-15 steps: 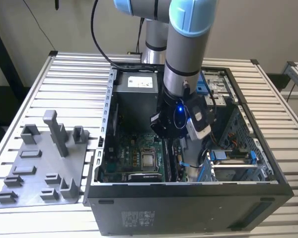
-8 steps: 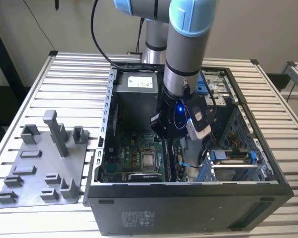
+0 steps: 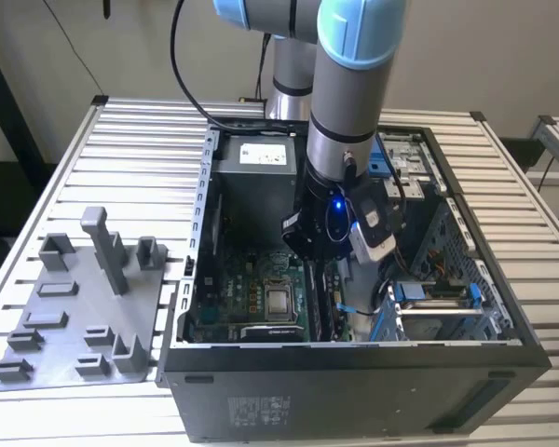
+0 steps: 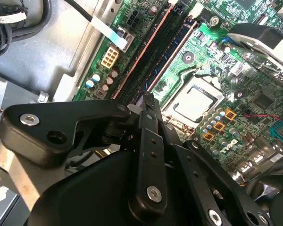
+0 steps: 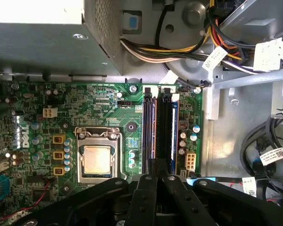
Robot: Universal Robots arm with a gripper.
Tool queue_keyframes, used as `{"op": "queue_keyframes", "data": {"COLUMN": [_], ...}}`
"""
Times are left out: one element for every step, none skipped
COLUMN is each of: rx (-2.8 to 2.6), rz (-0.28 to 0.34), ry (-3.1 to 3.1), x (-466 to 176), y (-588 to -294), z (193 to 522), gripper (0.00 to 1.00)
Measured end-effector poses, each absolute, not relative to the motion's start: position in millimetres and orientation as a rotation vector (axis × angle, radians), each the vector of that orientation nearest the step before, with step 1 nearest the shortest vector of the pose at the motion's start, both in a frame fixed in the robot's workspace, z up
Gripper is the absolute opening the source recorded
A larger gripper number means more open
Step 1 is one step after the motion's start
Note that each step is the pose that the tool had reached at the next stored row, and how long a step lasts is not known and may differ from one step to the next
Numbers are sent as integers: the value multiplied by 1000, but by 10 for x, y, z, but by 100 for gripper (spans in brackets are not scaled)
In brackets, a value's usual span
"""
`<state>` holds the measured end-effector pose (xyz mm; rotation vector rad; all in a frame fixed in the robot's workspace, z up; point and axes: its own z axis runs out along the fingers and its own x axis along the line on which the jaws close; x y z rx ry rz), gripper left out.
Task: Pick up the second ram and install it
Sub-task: 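Press down the second ram until it locks into place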
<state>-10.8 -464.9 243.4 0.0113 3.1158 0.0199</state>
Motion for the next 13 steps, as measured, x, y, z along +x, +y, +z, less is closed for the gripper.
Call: {"op": "queue_keyframes", "data": {"rx": [11,11,5,-12,-32,-55,-82,-109,-136,-161,-185,-207,-227], "rz": [20,20,20,20,21,21,21,22,22,22,22,23,23], "ry": [3116,3116,3116,3116,3116,3116,3115,3114,3113,3112,3111,3110,3109], "x": [-108,-108,-108,-108,-108,-109,-110,-110,-111,-112,-112,-113,-113], "y": [-4649,-4649,-4649,-4649,-4649,-4649,-4649,-4649,-4649,-4649,-4649,-4649,-4649], "z": [2434,2434,2434,2434,2434,2433,2432,2430,2429,2428,2428,2428,2428], "gripper": [11,11,11,11,11,11,11,11,11,11,11,11,11]}}
